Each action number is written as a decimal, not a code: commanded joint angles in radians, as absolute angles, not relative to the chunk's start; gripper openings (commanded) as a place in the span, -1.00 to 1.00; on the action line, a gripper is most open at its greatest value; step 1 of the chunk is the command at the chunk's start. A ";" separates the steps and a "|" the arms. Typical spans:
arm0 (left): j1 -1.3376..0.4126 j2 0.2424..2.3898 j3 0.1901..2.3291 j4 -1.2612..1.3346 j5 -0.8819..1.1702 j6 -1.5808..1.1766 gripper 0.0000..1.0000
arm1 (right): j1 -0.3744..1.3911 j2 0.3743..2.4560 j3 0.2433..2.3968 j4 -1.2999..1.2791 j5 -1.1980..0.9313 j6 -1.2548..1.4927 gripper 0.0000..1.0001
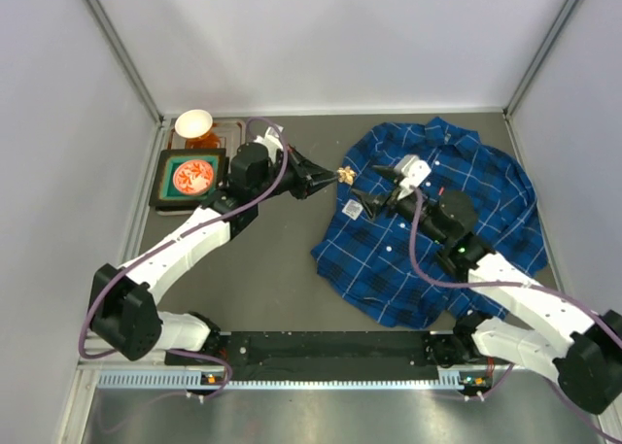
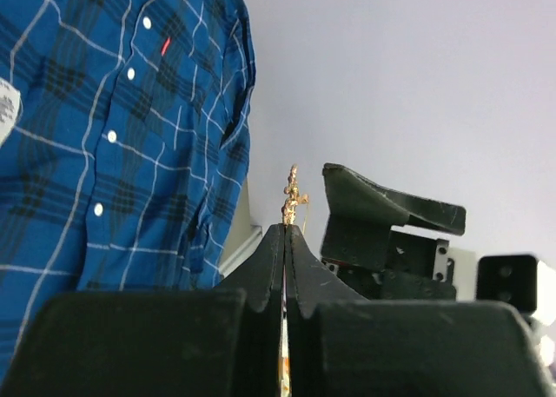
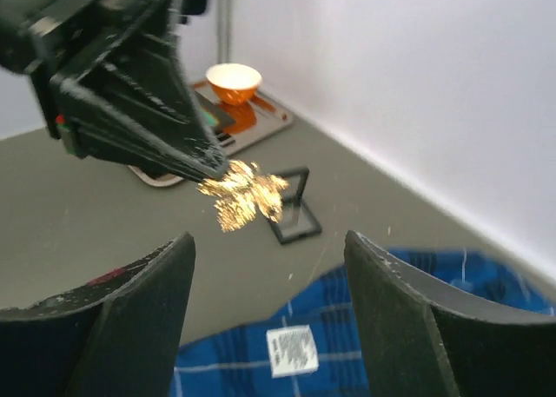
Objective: Remove the brooch from the garment
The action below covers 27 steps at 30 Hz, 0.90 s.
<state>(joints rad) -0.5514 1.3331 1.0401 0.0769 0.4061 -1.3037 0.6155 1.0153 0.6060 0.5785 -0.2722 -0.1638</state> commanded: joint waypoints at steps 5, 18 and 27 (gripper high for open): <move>-0.554 1.310 0.944 0.365 0.411 -1.072 -1.00 | 0.527 0.902 0.785 -0.052 0.004 0.502 0.54; -0.554 1.301 0.810 0.600 0.641 -1.020 -1.00 | 0.425 1.012 0.762 0.210 -0.502 0.655 0.54; -0.560 1.266 0.787 0.525 0.709 -0.942 -1.00 | 0.422 1.058 0.781 0.224 -0.637 0.591 0.35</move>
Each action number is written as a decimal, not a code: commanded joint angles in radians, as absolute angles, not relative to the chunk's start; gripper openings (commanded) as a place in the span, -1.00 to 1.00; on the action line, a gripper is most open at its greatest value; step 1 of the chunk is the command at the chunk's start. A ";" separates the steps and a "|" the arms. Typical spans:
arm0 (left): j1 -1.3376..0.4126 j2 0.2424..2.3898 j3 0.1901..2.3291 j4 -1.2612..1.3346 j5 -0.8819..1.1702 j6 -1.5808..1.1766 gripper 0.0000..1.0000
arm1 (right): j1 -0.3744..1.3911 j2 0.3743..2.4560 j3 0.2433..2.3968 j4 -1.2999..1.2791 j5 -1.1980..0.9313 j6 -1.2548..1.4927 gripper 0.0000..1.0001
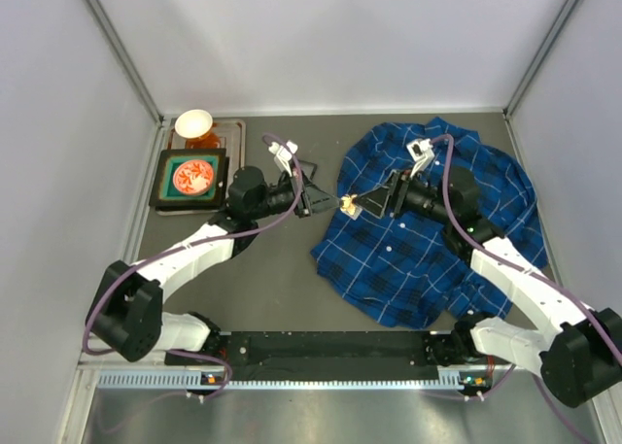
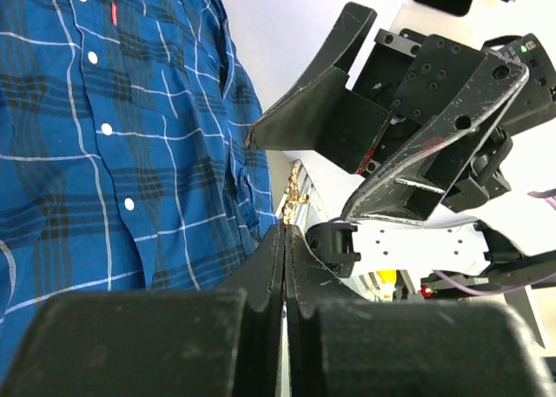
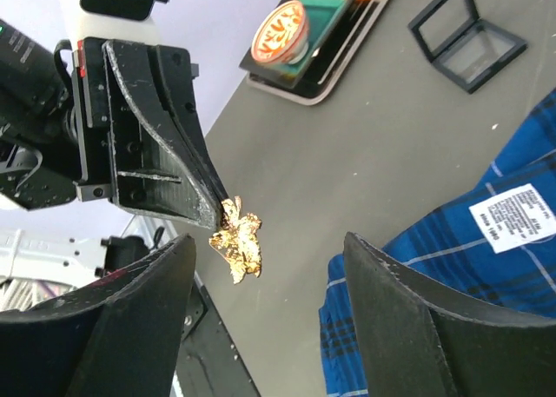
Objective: Remove the brooch from the garment
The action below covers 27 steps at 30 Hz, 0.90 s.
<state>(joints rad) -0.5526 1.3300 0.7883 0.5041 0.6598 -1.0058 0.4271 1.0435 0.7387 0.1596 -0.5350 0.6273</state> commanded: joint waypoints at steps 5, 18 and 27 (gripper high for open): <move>-0.566 1.236 0.793 0.459 0.710 -0.882 -1.00 | 0.388 1.061 0.744 0.294 -0.699 0.650 0.04; -0.574 1.221 0.779 0.449 0.723 -0.881 -1.00 | 0.387 1.120 0.699 0.483 -0.859 0.739 -0.45; -0.575 1.227 0.779 0.450 0.729 -0.885 -1.00 | 0.387 1.173 0.686 0.594 -0.942 0.778 -0.90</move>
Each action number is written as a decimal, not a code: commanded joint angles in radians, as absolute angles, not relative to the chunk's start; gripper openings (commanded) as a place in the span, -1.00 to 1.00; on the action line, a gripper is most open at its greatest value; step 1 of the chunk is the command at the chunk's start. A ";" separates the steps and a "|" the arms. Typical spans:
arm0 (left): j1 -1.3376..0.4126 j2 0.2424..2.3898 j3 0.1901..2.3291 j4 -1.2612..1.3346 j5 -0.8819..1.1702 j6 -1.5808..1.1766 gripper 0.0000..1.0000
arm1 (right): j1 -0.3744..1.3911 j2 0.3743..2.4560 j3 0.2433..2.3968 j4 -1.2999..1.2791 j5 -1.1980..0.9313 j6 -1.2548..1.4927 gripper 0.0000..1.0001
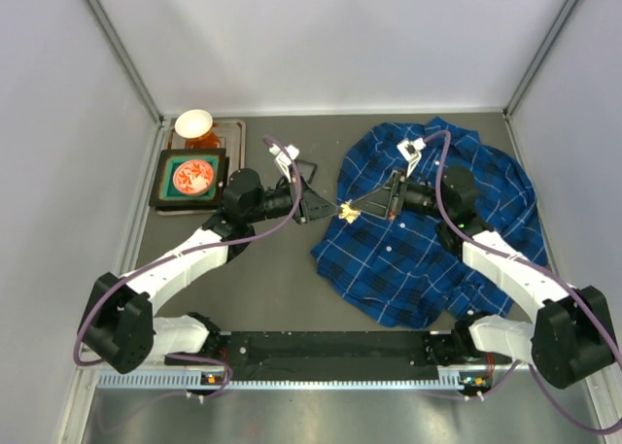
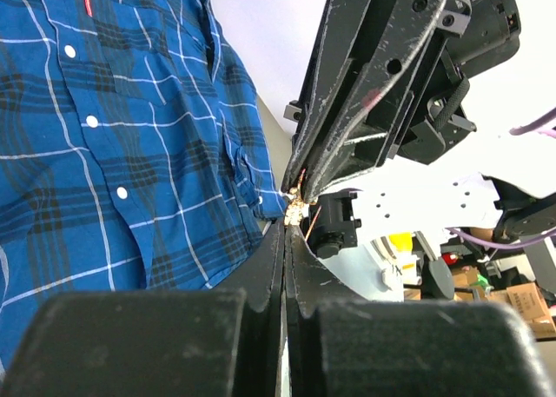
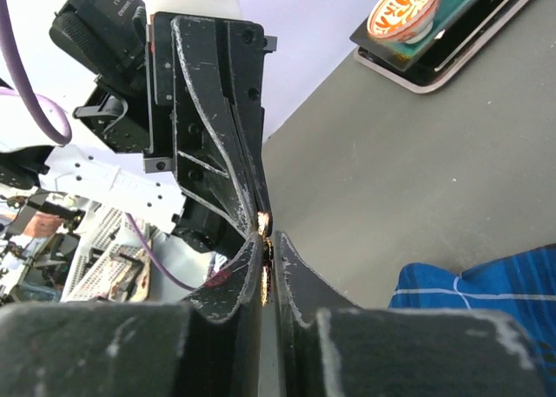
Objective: Remove the brooch from the garment
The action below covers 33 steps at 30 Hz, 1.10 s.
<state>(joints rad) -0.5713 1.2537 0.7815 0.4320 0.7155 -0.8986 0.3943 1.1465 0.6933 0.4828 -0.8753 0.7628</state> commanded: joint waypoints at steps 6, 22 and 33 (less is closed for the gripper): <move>-0.572 1.235 0.798 0.378 0.744 -0.871 -1.00 | 0.387 1.216 0.706 0.583 -0.963 0.758 -1.00; -0.555 1.241 0.879 0.153 0.911 -0.664 0.09 | 0.385 1.232 0.773 0.426 -1.100 0.626 -1.00; -0.558 1.321 0.919 0.215 1.002 -0.704 -0.10 | 0.410 1.252 0.782 0.428 -1.135 0.624 -1.00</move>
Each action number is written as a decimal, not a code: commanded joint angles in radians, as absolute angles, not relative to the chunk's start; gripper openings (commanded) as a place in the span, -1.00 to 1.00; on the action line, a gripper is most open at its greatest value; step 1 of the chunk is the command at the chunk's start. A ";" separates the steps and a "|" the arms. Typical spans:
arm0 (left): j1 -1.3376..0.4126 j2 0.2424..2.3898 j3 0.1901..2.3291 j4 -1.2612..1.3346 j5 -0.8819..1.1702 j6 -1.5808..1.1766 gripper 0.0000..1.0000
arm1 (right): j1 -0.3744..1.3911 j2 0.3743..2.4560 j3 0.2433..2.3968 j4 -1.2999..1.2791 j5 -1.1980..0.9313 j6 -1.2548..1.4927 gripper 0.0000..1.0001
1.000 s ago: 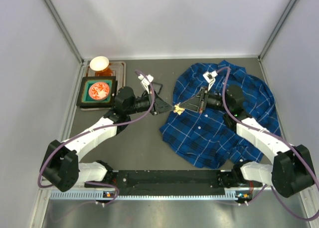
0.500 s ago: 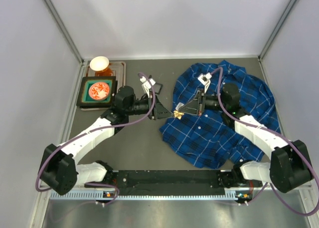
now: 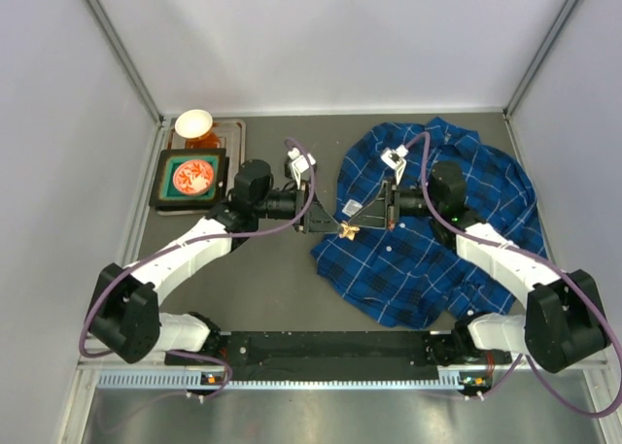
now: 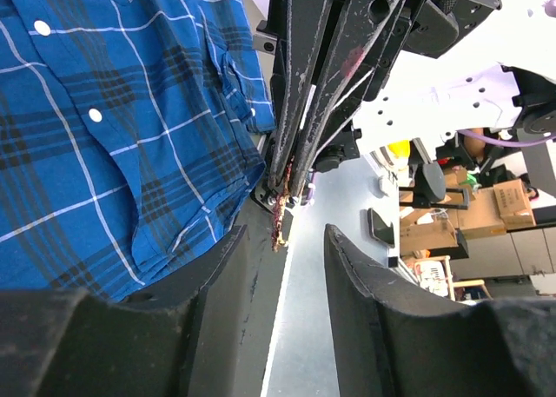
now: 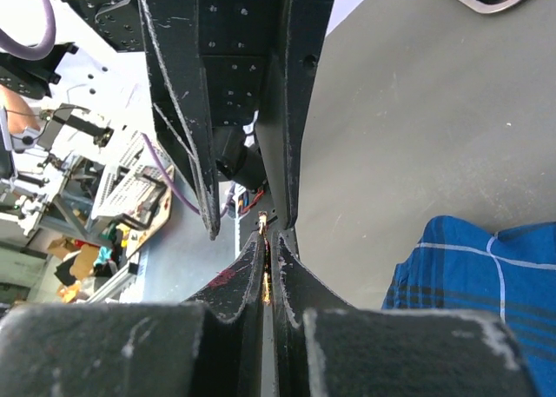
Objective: Remove the brooch from the garment
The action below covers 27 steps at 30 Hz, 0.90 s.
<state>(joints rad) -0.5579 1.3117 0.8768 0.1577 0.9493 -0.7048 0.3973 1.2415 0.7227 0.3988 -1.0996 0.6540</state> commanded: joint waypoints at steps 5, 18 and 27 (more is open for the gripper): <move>-0.565 1.342 0.927 0.235 1.006 -0.722 -0.21 | 0.426 1.261 0.792 0.407 -1.140 0.607 -1.00; -0.571 1.318 0.905 0.229 0.954 -0.721 -1.00 | 0.446 1.253 0.834 0.275 -1.034 0.614 -0.83; -0.569 1.290 0.776 0.533 0.871 -0.957 -1.00 | 0.344 1.079 0.655 0.366 -0.782 0.900 0.18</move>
<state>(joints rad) -0.5655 1.3285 0.8219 0.3153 0.9207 -0.8379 0.3927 1.1759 0.7261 0.2531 -0.8898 0.7403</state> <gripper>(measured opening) 0.023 0.525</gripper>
